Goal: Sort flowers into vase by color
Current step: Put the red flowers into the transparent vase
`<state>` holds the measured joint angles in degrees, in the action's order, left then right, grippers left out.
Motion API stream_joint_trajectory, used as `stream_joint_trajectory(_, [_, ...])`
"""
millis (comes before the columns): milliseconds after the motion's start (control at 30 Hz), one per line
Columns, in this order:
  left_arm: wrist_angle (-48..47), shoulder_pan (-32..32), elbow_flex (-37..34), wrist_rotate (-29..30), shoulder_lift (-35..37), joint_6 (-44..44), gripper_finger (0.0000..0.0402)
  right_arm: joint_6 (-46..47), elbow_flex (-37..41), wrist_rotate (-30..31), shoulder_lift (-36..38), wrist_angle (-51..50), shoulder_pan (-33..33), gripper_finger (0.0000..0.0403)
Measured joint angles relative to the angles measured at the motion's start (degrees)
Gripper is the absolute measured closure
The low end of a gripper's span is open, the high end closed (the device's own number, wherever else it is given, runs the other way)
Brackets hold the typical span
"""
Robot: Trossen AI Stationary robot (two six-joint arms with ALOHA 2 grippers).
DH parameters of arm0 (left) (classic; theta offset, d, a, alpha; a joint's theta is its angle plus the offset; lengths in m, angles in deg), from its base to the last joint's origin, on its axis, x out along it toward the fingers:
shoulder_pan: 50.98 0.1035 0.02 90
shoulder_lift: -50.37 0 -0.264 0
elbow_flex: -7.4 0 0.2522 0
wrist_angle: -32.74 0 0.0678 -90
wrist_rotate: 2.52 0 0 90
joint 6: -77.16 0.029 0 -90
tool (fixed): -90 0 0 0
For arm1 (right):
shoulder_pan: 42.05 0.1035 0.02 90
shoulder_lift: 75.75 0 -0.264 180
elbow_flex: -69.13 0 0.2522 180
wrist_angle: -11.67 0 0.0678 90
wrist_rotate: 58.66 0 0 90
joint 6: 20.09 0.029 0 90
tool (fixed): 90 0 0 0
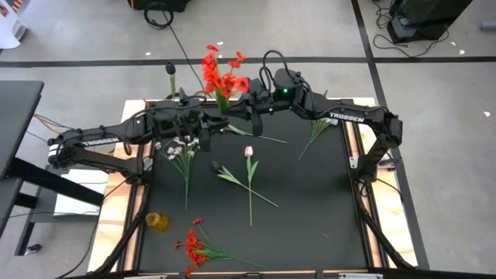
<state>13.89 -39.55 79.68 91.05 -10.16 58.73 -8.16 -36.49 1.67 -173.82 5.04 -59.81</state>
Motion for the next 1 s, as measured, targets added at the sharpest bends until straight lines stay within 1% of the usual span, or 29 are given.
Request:
stream_joint_trajectory(133, [-0.05,-0.03,0.0,-0.19,-0.34,1.89,0.0374,-0.01,0.0,-1.86,-0.02,-1.29,-0.5,0.0389])
stream_joint_trajectory(200, [-0.05,-0.05,0.0,-0.25,-0.39,2.18,0.039,0.04,0.0,-2.47,0.0,-2.14,-0.65,0.0377])
stream_joint_trajectory(300, [-0.21,0.04,-0.02,0.69,-0.39,2.54,0.0394,0.37,-0.02,-0.85,0.04,-3.53,-0.67,0.034])
stream_joint_trajectory(467, [0.59,0.04,-0.02,4.58,0.85,2.64,0.0398,0.52,0.0,0.64,1.5,-5.17,-1.89,0.0269])
stream_joint_trajectory(533, [0.71,0.04,-0.02,6.13,1.61,3.11,0.0398,0.54,0.0,1.82,2.94,-6.28,-2.81,0.0246])
stream_joint_trajectory(600, [-0.05,0.06,0.09,7.65,2.77,3.52,0.0399,0.56,0.0,4.23,4.96,-9.04,-3.73,0.0232])
stream_joint_trajectory(700, [-1.63,0.05,0.06,10.51,4.57,4.83,0.0399,1.74,0.0,6.65,8.18,-12.25,-5.51,0.0228])
stream_joint_trajectory(867, [-3.58,0.08,0.07,15.62,8.16,7.86,0.04,2.35,-0.03,4.37,14.48,-12.54,-8.02,0.0231])
stream_joint_trajectory(1000, [-3.82,0.1,0.04,19.96,10.79,11.14,0.04,-1.74,-0.09,4.53,18.43,-18.84,-9.54,0.0235])
